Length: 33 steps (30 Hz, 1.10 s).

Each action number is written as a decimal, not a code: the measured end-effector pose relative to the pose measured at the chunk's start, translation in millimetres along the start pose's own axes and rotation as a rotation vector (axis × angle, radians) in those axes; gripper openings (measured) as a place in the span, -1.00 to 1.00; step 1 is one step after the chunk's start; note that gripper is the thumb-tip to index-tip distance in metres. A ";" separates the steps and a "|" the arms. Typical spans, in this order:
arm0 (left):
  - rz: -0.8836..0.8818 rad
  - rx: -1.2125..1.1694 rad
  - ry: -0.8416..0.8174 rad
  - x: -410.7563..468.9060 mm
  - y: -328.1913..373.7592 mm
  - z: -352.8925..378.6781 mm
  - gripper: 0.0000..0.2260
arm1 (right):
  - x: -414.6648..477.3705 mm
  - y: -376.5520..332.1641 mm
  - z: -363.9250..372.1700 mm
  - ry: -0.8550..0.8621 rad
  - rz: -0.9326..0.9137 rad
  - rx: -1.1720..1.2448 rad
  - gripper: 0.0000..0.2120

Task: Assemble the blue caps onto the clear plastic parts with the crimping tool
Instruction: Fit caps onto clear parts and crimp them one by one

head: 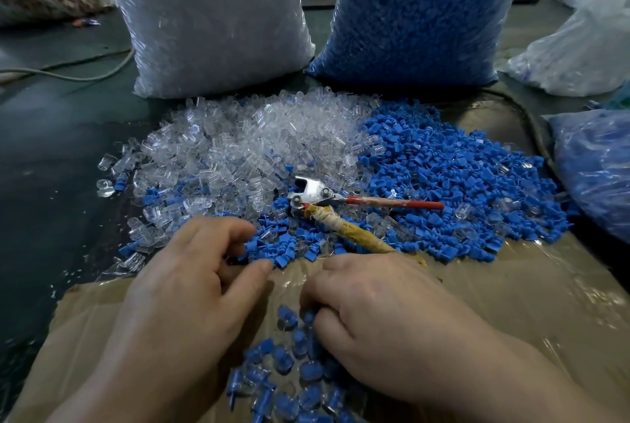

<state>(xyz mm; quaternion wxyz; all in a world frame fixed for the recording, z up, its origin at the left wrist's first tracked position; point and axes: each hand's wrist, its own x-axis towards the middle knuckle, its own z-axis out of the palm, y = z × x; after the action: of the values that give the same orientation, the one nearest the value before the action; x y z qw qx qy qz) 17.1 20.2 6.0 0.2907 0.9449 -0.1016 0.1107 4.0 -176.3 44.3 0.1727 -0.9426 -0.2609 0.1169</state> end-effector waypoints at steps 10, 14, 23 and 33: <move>0.017 0.295 -0.160 6.8 10.6 9.0 -0.51 | 13.1 8.7 16.8 0.283 0.109 -0.181 -0.69; 0.049 0.147 -0.179 6.2 13.4 8.0 -0.65 | 19.6 10.9 22.6 0.314 0.087 -0.246 -0.57; 0.090 -0.002 -0.205 6.2 7.1 10.7 -0.65 | 17.8 13.8 20.7 0.320 0.059 -0.151 -0.63; 0.042 -0.084 -0.097 3.1 7.1 17.8 -0.64 | 19.5 13.9 21.5 0.308 0.063 -0.243 -0.73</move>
<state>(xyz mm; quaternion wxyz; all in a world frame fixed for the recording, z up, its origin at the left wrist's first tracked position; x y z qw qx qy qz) 20.9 3.9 -3.8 0.3227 0.9337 -0.1400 0.0667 19.8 -171.4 16.7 0.0919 -0.9710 -0.2137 -0.0557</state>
